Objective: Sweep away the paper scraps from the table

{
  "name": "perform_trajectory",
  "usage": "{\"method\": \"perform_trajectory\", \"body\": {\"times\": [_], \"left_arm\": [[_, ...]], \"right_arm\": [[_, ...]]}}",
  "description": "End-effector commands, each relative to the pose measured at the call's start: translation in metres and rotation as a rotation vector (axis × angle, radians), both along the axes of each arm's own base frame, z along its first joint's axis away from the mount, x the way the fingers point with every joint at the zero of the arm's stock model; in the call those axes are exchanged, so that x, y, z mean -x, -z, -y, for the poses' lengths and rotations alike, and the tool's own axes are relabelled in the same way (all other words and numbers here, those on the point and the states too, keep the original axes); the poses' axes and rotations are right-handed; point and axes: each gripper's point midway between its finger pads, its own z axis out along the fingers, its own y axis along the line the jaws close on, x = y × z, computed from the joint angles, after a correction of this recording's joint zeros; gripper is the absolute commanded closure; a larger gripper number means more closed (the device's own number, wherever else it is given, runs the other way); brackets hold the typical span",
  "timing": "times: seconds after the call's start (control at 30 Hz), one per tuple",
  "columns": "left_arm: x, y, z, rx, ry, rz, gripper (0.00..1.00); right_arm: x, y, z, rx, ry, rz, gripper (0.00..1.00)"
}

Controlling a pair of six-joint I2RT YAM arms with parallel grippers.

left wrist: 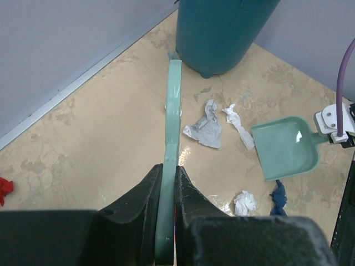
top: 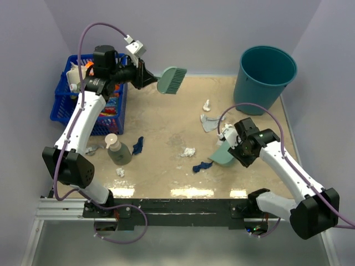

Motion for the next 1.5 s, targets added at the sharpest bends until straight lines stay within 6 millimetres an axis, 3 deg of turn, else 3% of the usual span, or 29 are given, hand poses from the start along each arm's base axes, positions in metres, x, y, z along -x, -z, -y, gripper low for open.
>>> {"method": "perform_trajectory", "body": {"times": [0.0, 0.17, 0.3, 0.47, 0.5, 0.57, 0.6, 0.63, 0.83, 0.97, 1.1, 1.33, 1.47], "left_arm": [[0.005, -0.024, 0.008, -0.006, 0.035, 0.095, 1.0], [0.008, -0.015, 0.013, -0.026, 0.049, 0.09, 1.0], [0.01, -0.013, 0.017, -0.019, 0.062, 0.082, 1.0], [0.011, -0.013, 0.02, -0.017, 0.074, 0.085, 1.0], [0.011, -0.013, 0.021, -0.016, 0.076, 0.088, 1.0], [0.012, -0.012, 0.021, -0.014, 0.08, 0.085, 1.0], [0.012, -0.011, 0.022, -0.013, 0.082, 0.083, 1.0], [0.013, -0.01, 0.022, -0.012, 0.085, 0.08, 1.0], [0.016, -0.006, 0.022, -0.014, 0.087, 0.078, 0.99], [0.018, -0.006, 0.022, -0.011, 0.093, 0.076, 0.98], [0.017, -0.007, 0.023, -0.005, 0.09, 0.073, 0.97], [0.016, -0.001, 0.025, -0.009, 0.092, 0.059, 0.96], [0.015, 0.001, 0.027, -0.012, 0.094, 0.057, 0.96]], "right_arm": [[0.036, -0.005, 0.027, 0.075, -0.009, -0.079, 1.0], [0.037, -0.004, 0.031, 0.083, -0.018, -0.073, 1.0], [0.036, 0.016, 0.034, 0.121, -0.01, -0.19, 1.0], [0.009, 0.029, 0.036, 0.147, -0.003, -0.183, 1.0], [0.008, 0.032, 0.035, 0.146, -0.003, -0.196, 0.89], [0.008, 0.042, 0.034, 0.137, 0.013, -0.247, 0.79], [0.008, 0.045, 0.034, 0.127, 0.02, -0.261, 0.62], [0.01, 0.049, 0.036, 0.121, 0.036, -0.28, 0.56], [0.011, 0.052, 0.034, 0.046, -0.019, -0.252, 0.36], [0.003, 0.044, 0.025, -0.027, -0.108, -0.161, 0.33], [-0.003, 0.052, 0.022, -0.036, -0.128, -0.138, 0.32], [-0.013, 0.067, 0.013, -0.074, -0.168, -0.164, 0.45], [-0.009, 0.074, 0.019, -0.047, -0.155, -0.206, 0.59]]}}
